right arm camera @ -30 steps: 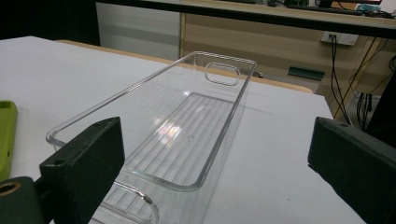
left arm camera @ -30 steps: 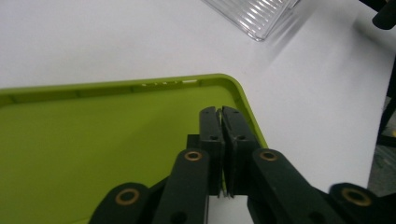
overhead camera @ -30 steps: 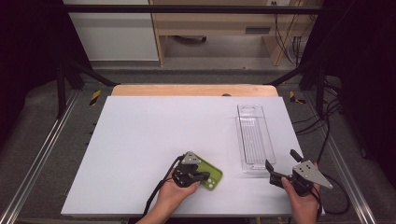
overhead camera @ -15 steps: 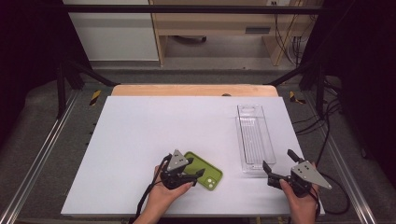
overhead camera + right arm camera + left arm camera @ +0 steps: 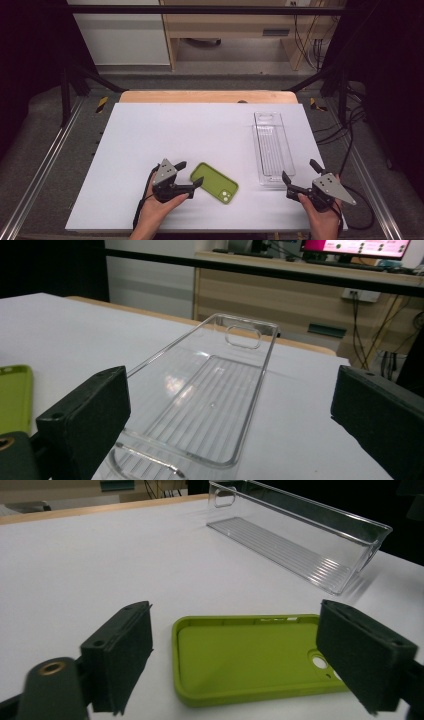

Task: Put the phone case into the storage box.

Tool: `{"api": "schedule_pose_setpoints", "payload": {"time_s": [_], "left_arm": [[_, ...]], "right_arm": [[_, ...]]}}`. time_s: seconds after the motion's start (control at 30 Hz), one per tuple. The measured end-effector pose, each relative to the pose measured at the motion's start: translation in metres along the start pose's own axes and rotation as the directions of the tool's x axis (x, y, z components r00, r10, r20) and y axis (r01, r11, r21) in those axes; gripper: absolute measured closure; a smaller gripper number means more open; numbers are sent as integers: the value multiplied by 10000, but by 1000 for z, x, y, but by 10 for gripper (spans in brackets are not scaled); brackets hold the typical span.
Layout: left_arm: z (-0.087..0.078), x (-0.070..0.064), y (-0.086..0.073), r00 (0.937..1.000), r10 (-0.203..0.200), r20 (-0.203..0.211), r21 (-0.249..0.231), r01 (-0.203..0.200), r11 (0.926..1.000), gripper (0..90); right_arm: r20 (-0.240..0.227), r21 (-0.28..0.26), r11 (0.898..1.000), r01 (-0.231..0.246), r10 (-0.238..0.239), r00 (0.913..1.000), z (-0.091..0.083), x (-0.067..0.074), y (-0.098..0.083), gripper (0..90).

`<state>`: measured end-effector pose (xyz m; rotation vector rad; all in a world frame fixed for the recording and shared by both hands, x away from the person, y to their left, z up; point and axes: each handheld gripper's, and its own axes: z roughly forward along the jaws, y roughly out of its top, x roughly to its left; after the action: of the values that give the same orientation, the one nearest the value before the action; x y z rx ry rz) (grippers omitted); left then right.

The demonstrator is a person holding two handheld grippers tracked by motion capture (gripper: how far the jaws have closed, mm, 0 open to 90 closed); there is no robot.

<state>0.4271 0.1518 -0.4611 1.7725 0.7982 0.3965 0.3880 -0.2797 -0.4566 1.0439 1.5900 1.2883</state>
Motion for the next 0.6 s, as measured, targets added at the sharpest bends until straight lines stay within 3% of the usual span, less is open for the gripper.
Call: {"api": "schedule_pose_setpoints", "payload": {"time_s": [0.07, 0.2, 0.33, 0.4, 0.43, 0.47, 0.5, 0.53, 0.6], "left_arm": [[-10, 6, -8, 9998, -100, -198, -342, 93, 9994, 94], [-21, 14, -15, 9984, -133, -550, -617, 99, 9980, 64], [-37, 32, -18, 9953, -246, -936, -1084, 144, 9940, 45], [-39, 36, -19, 9945, -193, -1025, -1140, 75, 9935, 44], [-41, 37, -19, 9938, -73, -1110, -1134, -54, 9935, 44], [-43, 39, -19, 9928, 63, -1196, -1096, -195, 9938, 43], [-46, 40, -22, 9897, 158, -1420, -1163, -326, 9927, 43], [-46, 40, -22, 9897, 158, -1420, -1163, -326, 9927, 43], [-48, 41, -25, 9873, 496, -1506, -1050, -658, 9923, 39]], "right_arm": [[292, -143, 9999, 60, -56, 9996, -2, 0, 3, 24], [183, -232, 9996, 175, -171, 9997, -4, 2, 8, 24], [-601, -223, 9989, 403, -416, 9973, -7, 20, 25, 31], [-1262, -54, 9979, 651, -652, 9899, -5, 37, 33, 36], [-1262, -54, 9979, 651, -652, 9899, -5, 37, 33, 36], [-1640, -10, 9970, 772, -763, 9835, -3, 45, 36, 55], [-2457, 310, 9943, 1019, -913, 9650, 1, 63, 42, 43], [-2457, 310, 9943, 1019, -913, 9650, 1, 63, 42, 43], [-3120, 658, 9909, 1176, -915, 9456, 6, 78, 45, 46]]}}
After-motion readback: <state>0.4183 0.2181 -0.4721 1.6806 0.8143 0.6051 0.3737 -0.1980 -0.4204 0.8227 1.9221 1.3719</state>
